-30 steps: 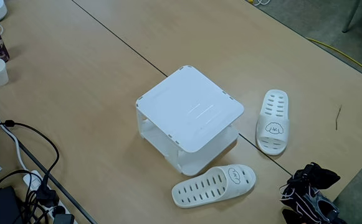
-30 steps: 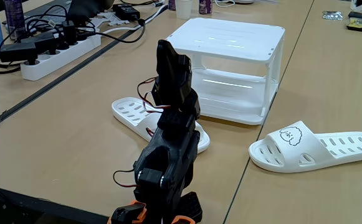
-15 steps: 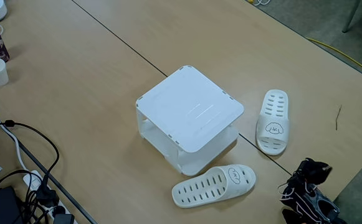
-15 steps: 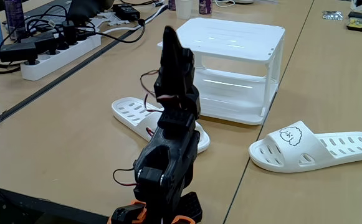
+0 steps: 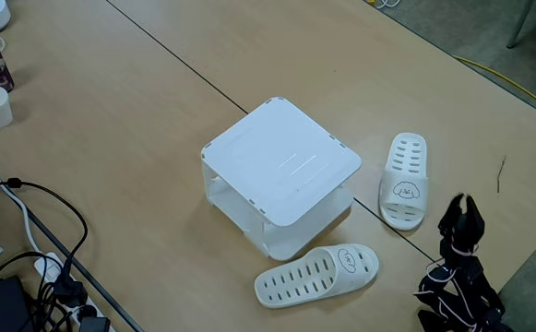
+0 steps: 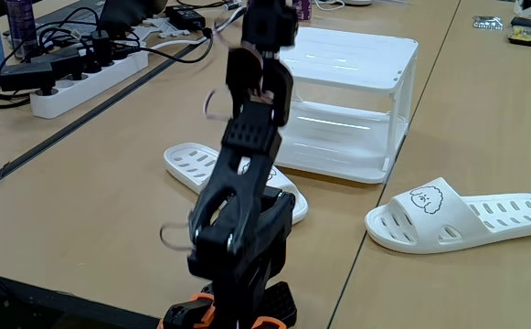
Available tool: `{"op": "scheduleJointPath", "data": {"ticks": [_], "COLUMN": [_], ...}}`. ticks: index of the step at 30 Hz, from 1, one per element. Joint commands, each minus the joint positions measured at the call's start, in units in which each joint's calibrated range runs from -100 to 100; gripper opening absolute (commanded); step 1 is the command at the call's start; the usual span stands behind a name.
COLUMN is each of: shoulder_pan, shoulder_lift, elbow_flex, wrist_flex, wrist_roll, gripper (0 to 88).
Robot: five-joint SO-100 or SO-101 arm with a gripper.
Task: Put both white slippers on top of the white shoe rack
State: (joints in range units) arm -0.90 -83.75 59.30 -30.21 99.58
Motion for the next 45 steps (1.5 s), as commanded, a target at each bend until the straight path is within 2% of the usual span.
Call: {"op": "scheduleJointPath", "data": {"ticks": [1, 6, 9, 12, 19, 25, 34, 42, 45], "shoulder_pan": [4.8, 21.2, 26.5, 26.7, 23.3, 16.1, 4.7, 3.9, 3.9], "shoulder_lift": [17.1, 33.2, 39.1, 40.5, 40.5, 40.7, 43.4, 43.0, 43.0], "elbow_flex": [-16.8, -25.6, -22.9, -17.8, -15.7, -14.9, -6.8, -1.2, 0.8], "wrist_flex": [8.8, 21.7, 26.8, 34.5, 64.7, 80.1, 82.1, 80.2, 74.5], "wrist_roll": [0.4, 0.4, 0.4, 0.4, 0.4, 0.4, 0.4, 0.4, 0.4], "gripper": [0.7, 0.7, 0.7, 0.7, 0.7, 0.7, 0.7, 0.8, 0.8]}}
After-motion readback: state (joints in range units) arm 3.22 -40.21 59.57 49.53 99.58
